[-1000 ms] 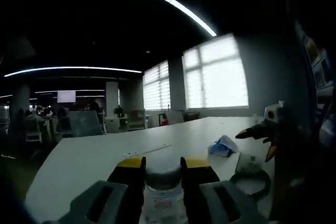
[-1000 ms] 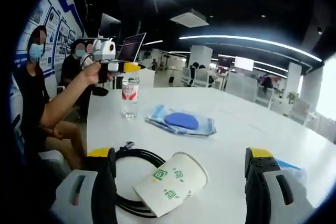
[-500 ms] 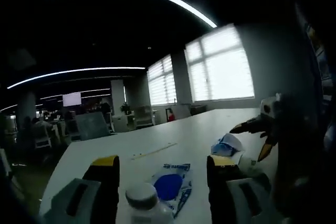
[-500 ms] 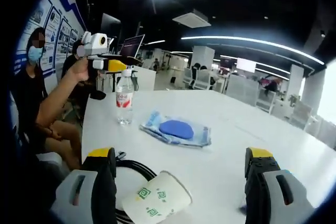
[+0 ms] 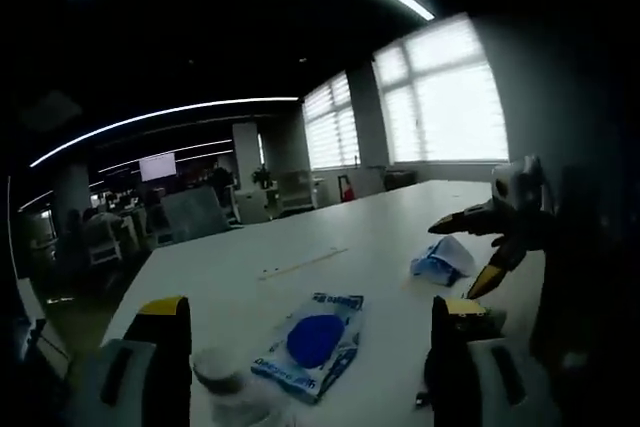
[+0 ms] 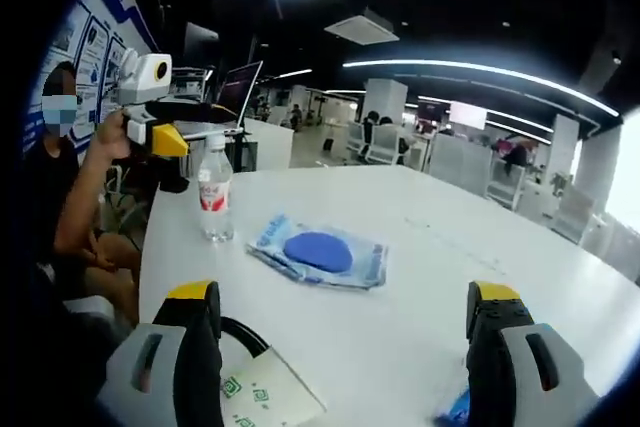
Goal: Arrange the tabletop items into an orderly group along one side of the table until the central work area is clear of visible clutter.
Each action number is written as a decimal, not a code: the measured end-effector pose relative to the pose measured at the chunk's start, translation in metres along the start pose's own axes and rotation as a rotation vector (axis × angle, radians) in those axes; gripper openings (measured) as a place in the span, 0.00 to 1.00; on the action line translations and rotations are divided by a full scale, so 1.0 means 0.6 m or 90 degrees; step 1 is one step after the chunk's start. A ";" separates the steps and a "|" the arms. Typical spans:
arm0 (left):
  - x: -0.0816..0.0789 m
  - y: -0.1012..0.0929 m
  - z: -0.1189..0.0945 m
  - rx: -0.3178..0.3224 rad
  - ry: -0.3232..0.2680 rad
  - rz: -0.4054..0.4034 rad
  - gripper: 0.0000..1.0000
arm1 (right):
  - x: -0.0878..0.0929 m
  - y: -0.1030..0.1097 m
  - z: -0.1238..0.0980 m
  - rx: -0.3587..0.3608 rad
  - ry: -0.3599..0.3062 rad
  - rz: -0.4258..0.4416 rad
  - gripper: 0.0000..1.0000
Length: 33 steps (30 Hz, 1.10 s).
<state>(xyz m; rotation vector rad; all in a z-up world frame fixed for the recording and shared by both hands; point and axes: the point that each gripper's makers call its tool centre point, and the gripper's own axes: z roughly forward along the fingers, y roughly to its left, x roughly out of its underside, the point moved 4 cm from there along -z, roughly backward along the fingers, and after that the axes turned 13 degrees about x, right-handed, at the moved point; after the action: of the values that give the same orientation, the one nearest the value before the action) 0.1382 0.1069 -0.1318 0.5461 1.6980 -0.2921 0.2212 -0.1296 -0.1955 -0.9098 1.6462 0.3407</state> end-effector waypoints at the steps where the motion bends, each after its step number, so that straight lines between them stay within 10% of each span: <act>1: 0.000 -0.002 0.002 0.000 0.003 -0.004 1.00 | 0.001 -0.001 0.004 -0.001 0.002 0.001 1.00; 33: 0.050 -0.068 0.126 -0.084 0.073 -0.098 0.90 | 0.016 -0.038 0.096 -0.008 0.046 0.039 0.97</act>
<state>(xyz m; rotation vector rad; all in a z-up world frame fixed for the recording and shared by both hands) 0.1781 0.0413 -0.1808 0.3401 1.8602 -0.2602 0.2773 -0.1102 -0.2154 -0.8919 1.7422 0.3646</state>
